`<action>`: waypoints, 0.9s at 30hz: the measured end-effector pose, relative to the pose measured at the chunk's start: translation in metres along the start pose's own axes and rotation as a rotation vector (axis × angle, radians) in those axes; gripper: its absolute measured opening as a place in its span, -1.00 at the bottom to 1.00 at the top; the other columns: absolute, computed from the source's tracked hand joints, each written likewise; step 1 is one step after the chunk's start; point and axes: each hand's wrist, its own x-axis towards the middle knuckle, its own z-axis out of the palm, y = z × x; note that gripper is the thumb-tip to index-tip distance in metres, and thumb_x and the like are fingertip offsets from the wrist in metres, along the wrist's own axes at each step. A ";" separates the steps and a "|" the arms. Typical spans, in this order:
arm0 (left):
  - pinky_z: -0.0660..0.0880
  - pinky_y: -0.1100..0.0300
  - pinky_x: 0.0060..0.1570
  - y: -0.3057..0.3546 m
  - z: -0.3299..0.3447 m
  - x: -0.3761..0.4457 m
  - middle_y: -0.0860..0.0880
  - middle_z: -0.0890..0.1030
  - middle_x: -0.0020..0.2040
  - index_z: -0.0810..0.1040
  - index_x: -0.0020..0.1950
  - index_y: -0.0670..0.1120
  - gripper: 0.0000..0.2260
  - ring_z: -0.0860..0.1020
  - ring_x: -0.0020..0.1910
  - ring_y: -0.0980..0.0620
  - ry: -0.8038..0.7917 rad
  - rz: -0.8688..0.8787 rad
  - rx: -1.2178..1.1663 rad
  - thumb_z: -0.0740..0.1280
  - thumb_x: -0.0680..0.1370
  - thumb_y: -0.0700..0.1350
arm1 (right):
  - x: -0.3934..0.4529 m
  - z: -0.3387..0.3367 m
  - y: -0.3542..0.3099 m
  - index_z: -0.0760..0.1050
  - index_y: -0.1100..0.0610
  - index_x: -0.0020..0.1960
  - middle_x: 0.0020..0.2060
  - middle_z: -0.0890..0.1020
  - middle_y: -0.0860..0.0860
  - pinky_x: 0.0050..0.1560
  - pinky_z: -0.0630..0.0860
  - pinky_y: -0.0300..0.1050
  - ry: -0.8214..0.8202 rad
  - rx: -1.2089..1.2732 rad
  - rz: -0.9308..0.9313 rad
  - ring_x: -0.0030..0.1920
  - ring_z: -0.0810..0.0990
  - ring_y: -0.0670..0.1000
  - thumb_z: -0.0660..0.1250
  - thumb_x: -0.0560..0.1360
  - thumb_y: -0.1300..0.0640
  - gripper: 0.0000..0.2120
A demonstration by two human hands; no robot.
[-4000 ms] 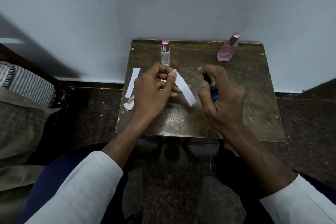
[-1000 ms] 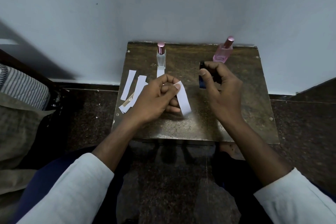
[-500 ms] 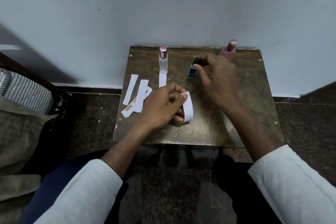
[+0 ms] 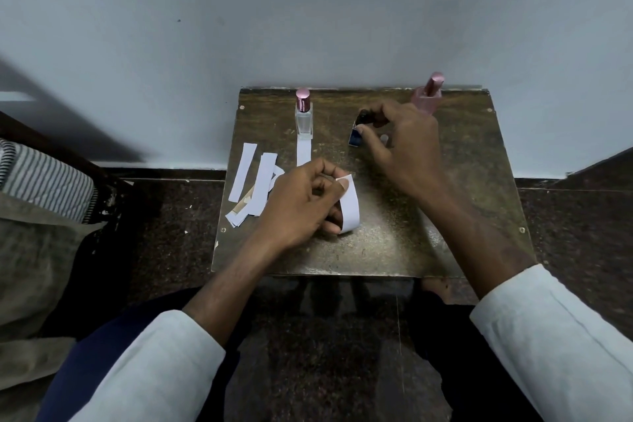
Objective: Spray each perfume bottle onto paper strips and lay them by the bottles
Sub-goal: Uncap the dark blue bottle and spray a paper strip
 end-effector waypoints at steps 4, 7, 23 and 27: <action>0.72 0.02 -0.30 0.000 -0.001 0.000 -0.07 0.70 -0.17 0.62 0.17 -0.11 -0.90 0.75 -0.24 -0.05 0.004 0.006 0.010 0.41 0.69 -0.12 | -0.003 -0.003 -0.001 0.66 0.16 0.16 0.00 0.75 0.04 0.02 0.57 -0.06 0.009 0.010 -0.021 -0.03 0.66 0.01 0.51 0.56 0.12 -0.80; 0.73 -0.04 -0.27 0.000 -0.001 0.000 -0.13 0.71 -0.14 0.62 0.16 -0.11 -0.90 0.75 -0.24 -0.07 0.010 0.011 0.009 0.41 0.69 -0.12 | -0.010 -0.009 -0.006 0.67 0.20 0.18 0.01 0.76 0.07 0.01 0.60 -0.06 0.078 -0.009 -0.010 -0.04 0.66 0.01 0.52 0.55 0.13 -0.76; 0.60 0.19 -0.26 0.006 -0.004 -0.008 0.05 0.72 -0.25 0.65 0.10 -0.02 -0.94 0.62 -0.35 0.08 0.105 0.144 0.018 0.43 0.68 -0.06 | -0.105 -0.029 -0.066 0.71 0.10 -0.02 -0.20 0.77 0.10 0.07 0.65 0.25 -0.232 0.580 0.583 -0.11 0.77 0.07 0.22 0.60 -0.41 -0.40; 0.62 0.16 -0.23 0.003 -0.008 -0.009 -0.02 0.73 -0.19 0.66 0.12 -0.03 -0.93 0.65 -0.33 0.07 0.122 0.185 0.078 0.44 0.67 -0.07 | -0.110 -0.030 -0.059 0.71 0.11 -0.08 -0.20 0.75 0.12 -0.07 0.57 -0.06 -0.239 0.718 0.652 -0.25 0.64 -0.10 0.37 0.65 -0.09 -0.69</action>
